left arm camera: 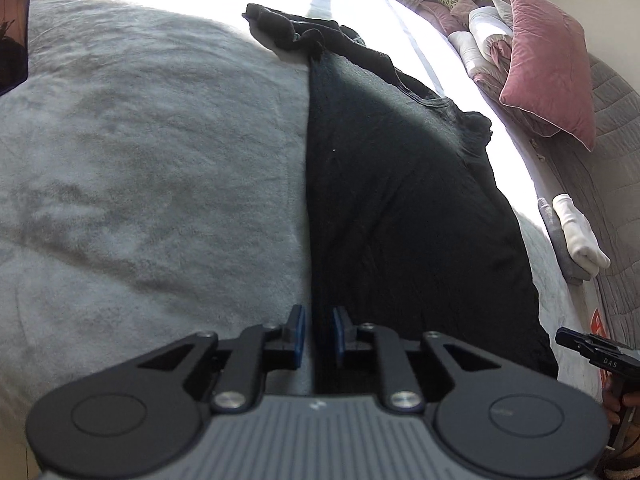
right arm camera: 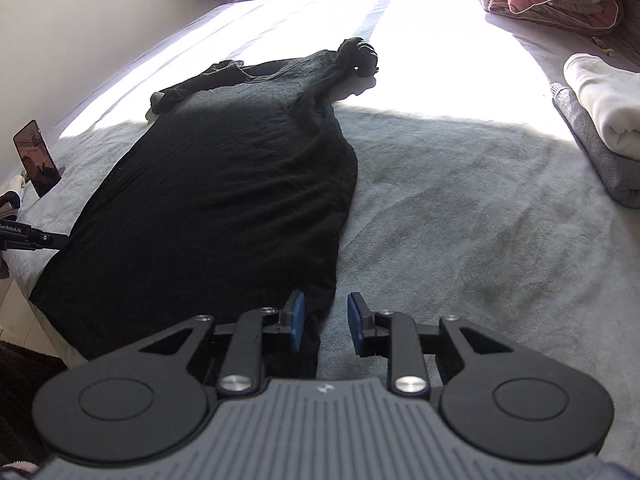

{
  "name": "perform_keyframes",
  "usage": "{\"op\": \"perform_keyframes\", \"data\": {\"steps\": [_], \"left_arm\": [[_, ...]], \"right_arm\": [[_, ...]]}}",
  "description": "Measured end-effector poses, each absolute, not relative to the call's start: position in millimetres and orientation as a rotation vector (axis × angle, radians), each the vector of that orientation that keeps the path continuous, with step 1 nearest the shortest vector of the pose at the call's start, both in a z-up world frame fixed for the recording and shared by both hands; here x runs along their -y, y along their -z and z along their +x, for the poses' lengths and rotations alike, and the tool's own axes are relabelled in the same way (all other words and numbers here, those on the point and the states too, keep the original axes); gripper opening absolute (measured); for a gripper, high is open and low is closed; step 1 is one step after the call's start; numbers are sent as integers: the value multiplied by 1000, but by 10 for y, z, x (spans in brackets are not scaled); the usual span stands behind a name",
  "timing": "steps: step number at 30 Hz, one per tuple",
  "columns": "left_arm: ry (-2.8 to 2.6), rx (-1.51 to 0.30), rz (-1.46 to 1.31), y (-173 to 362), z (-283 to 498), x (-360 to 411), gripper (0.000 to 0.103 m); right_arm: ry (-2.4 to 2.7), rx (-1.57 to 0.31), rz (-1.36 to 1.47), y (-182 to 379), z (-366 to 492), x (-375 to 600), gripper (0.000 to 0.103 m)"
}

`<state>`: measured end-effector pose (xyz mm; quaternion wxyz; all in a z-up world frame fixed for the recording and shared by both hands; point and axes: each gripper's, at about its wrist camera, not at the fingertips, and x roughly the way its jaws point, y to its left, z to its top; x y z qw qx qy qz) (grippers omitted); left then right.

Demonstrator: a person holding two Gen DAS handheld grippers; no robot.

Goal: Fold clothes

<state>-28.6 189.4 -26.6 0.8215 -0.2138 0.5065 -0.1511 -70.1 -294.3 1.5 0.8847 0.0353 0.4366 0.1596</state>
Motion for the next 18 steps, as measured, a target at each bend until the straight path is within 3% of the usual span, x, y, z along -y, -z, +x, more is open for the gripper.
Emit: {"op": "perform_keyframes", "data": {"steps": [7, 8, 9, 10, 11, 14, 18], "left_arm": [[405, -1138, -349, 281, -429, -1768, 26], [408, -1138, -326, 279, -450, -1747, 13], [412, -1125, -285, 245, -483, -1718, 0], [417, -1105, -237, 197, -522, -1685, 1], [421, -1085, -189, 150, -561, -1651, 1], [453, -1038, -119, 31, -656, -1635, 1], [435, -1110, -98, 212, -592, -1641, 1]], "right_arm": [[-437, -980, -112, 75, -929, 2650, 37], [-430, -988, -150, 99, -949, 2615, 34], [-424, -996, -187, 123, -969, 2581, 25], [-417, -1004, -225, 147, -988, 2547, 19], [-410, -1011, -263, 170, -1008, 2512, 1], [-401, -1023, -302, 123, -1044, 2536, 1], [-402, -1070, -265, 163, -978, 2695, 2]]}}
